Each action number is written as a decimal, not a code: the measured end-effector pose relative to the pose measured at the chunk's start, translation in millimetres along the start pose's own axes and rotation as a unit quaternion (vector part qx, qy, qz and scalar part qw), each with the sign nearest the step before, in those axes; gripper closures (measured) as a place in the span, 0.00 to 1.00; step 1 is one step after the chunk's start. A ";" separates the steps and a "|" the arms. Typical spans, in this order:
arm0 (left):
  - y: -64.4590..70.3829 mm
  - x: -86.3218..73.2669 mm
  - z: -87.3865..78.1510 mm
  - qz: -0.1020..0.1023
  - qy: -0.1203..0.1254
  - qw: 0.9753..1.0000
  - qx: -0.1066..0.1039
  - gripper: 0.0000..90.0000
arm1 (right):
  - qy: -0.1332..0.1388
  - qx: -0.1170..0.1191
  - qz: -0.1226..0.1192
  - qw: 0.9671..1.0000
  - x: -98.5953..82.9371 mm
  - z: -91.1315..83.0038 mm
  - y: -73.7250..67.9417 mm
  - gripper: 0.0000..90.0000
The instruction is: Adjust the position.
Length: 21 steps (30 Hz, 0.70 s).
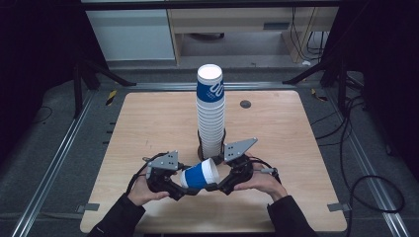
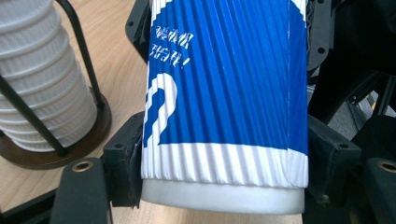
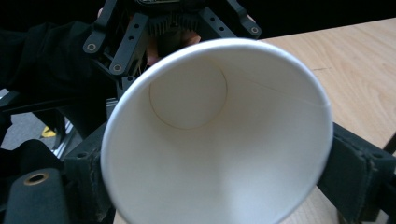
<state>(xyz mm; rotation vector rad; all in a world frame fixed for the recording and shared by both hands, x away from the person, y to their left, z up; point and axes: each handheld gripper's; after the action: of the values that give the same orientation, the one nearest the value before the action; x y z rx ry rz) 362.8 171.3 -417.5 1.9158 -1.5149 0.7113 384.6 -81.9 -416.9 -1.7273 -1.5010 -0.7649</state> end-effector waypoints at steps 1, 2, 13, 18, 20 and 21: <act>0.0 0.0 0.0 0.000 0.000 1.000 0.000 0.30 | -0.001 0.003 0.001 1.000 -0.2 0.8 0.1 0.14; 0.3 0.1 1.3 0.000 -0.003 1.000 0.001 0.30 | -0.003 0.003 0.001 1.000 -0.5 1.8 0.1 0.14; -1.4 -0.1 1.5 -0.004 -0.002 1.000 -0.006 0.30 | -0.001 0.008 0.002 1.000 -1.5 0.5 0.6 0.17; -1.6 0.2 1.5 -0.007 -0.003 1.000 -0.003 0.29 | 0.000 0.005 0.002 1.000 -1.1 -1.0 0.1 0.18; -1.9 0.1 2.1 -0.009 -0.005 1.000 -0.001 0.27 | -0.001 0.003 0.001 1.000 -1.0 -1.9 0.1 0.18; -2.1 0.0 2.2 -0.010 -0.007 1.000 0.000 0.26 | -0.001 0.001 0.001 1.000 -1.0 -2.6 0.1 0.18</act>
<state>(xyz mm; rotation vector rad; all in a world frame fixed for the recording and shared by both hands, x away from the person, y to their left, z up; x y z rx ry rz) 364.9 170.0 -419.2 1.9369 -1.5023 0.6889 384.7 -84.6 -416.2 -1.7286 -1.5014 -0.7597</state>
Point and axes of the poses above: each handheld gripper's, and its own axes: z roughly forward along the jaws, x roughly out of its top, y roughly to its right, and after that the axes turned 11 degrees about -y, right-handed
